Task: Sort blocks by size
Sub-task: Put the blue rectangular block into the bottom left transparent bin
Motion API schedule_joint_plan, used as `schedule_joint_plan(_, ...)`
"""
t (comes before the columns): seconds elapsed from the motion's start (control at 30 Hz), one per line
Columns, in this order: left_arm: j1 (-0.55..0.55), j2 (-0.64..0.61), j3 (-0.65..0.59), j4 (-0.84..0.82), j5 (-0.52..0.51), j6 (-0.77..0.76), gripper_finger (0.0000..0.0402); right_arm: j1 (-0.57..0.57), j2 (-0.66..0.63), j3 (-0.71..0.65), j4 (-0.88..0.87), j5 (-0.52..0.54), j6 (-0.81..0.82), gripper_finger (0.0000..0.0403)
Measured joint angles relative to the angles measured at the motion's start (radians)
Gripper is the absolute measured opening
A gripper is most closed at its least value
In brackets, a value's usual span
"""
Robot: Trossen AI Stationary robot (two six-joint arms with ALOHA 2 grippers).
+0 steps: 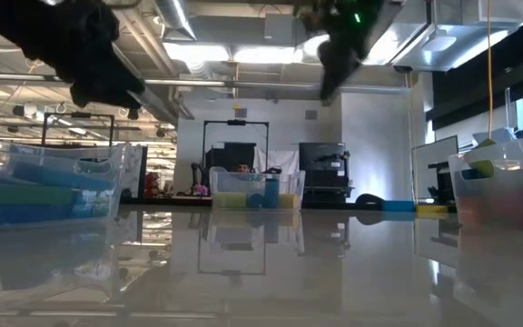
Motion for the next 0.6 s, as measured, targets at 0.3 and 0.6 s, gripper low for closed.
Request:
schedule_joint_plan(0.3,0.064,0.003,-0.023,0.035,0.000,0.031,0.0210,-0.398,-0.029,-0.230,0.032,-0.042,0.022,0.0243)
schedule_joint_plan(0.6,0.106,0.003,-0.023,0.094,-0.001,0.109,0.0210,-0.737,-0.020,-0.452,0.468,-0.206,0.141,0.0243)
